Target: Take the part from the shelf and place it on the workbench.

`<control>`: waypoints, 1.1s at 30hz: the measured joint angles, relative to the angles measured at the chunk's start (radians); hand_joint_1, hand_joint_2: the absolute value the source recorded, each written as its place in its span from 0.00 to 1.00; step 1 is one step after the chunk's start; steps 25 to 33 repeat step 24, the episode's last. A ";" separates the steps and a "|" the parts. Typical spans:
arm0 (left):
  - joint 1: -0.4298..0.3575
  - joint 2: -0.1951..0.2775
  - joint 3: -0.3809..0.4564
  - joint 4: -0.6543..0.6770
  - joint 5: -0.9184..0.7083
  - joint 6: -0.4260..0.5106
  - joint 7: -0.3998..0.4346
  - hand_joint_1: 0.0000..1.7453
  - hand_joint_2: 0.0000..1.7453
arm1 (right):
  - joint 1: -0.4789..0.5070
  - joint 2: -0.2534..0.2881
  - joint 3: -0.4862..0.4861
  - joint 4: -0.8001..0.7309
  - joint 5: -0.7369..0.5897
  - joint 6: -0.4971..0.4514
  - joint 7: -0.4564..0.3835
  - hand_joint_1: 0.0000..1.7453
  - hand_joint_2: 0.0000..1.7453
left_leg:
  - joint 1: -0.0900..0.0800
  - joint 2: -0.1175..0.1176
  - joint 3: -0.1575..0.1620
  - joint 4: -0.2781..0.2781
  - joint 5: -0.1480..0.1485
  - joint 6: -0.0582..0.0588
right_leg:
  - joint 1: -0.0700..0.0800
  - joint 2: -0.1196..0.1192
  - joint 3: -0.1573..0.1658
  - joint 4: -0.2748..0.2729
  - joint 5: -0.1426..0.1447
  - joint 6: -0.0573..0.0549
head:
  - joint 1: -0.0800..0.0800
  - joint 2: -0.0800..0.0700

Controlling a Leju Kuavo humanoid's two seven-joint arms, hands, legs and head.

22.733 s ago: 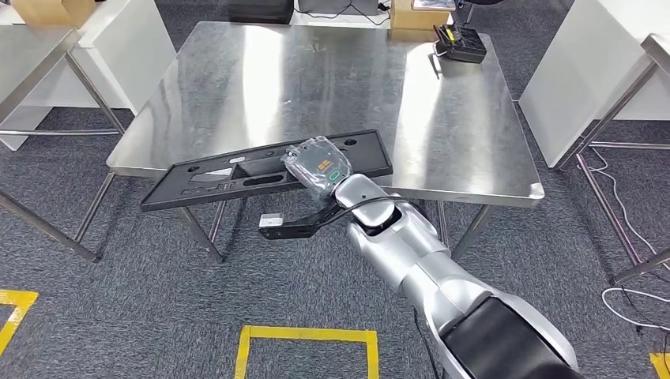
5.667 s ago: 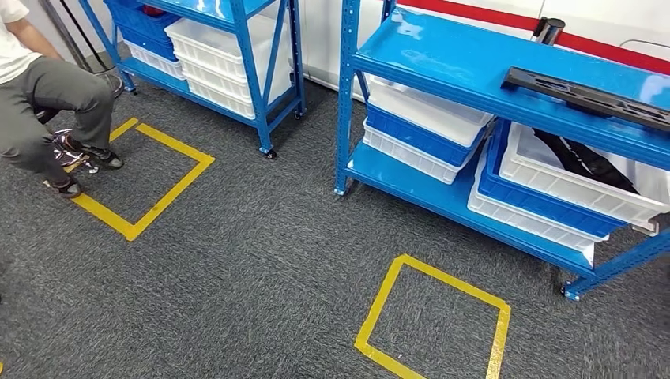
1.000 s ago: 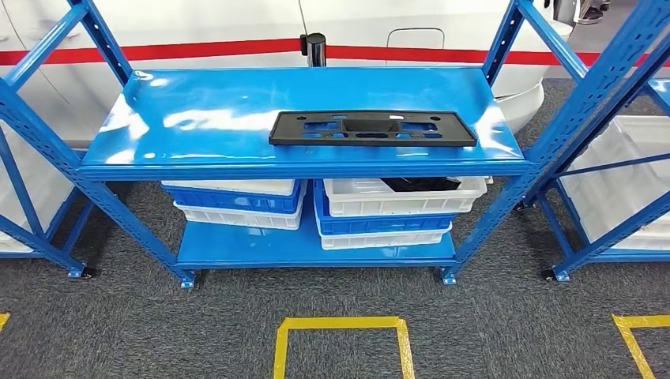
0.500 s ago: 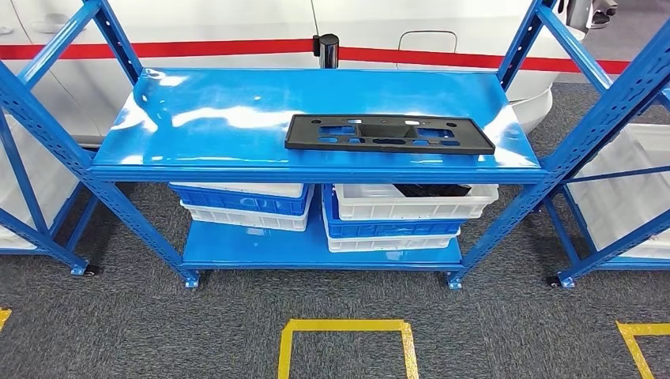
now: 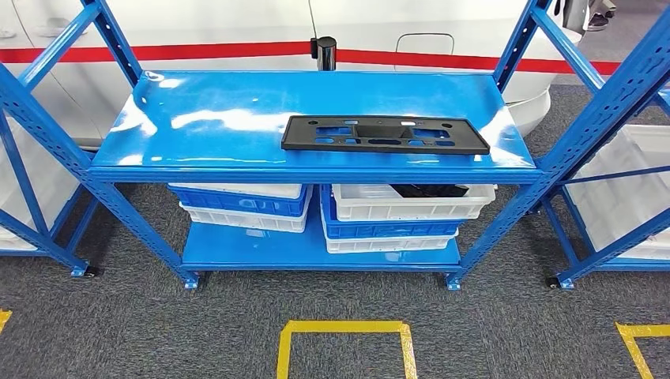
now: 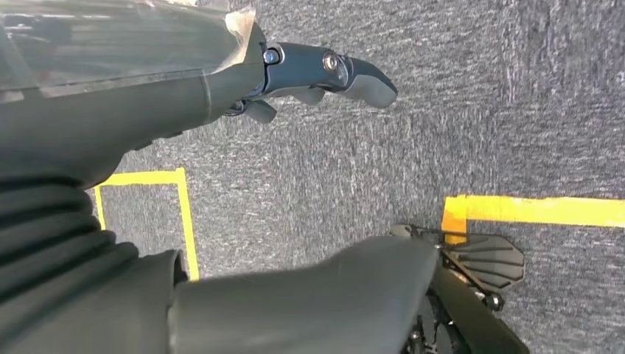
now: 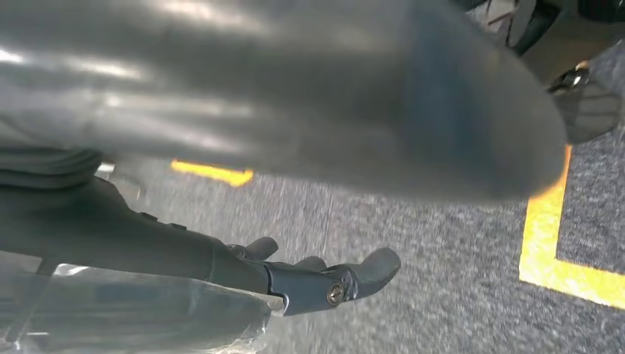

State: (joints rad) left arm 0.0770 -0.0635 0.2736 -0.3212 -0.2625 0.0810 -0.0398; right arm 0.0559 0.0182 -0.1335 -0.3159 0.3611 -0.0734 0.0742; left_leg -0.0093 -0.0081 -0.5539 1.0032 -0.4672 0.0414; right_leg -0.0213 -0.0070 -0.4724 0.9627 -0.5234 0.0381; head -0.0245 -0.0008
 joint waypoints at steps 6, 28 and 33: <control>0.026 0.019 -0.104 -0.025 0.112 -0.033 0.016 0.00 1.00 | 0.035 -0.009 0.044 -0.024 -0.155 0.031 -0.030 0.00 1.00 | 0.000 0.000 0.000 0.000 0.000 0.000 | 0.000 0.000 0.000 0.000 0.000 0.000 | 0.000 0.000; 0.062 0.048 -0.245 -0.061 0.262 -0.075 0.038 0.00 0.00 | 0.080 -0.019 0.104 -0.059 -0.358 0.071 -0.068 0.00 1.00 | 0.000 0.000 0.001 0.000 0.000 0.000 | 0.000 0.000 0.001 0.000 0.000 0.000 | 0.000 0.000; 0.062 0.048 -0.245 -0.061 0.262 -0.075 0.038 0.00 0.00 | 0.080 -0.019 0.104 -0.059 -0.358 0.071 -0.068 0.00 1.00 | 0.000 0.000 0.001 0.000 0.000 0.000 | 0.000 0.000 0.001 0.000 0.000 0.000 | 0.000 0.000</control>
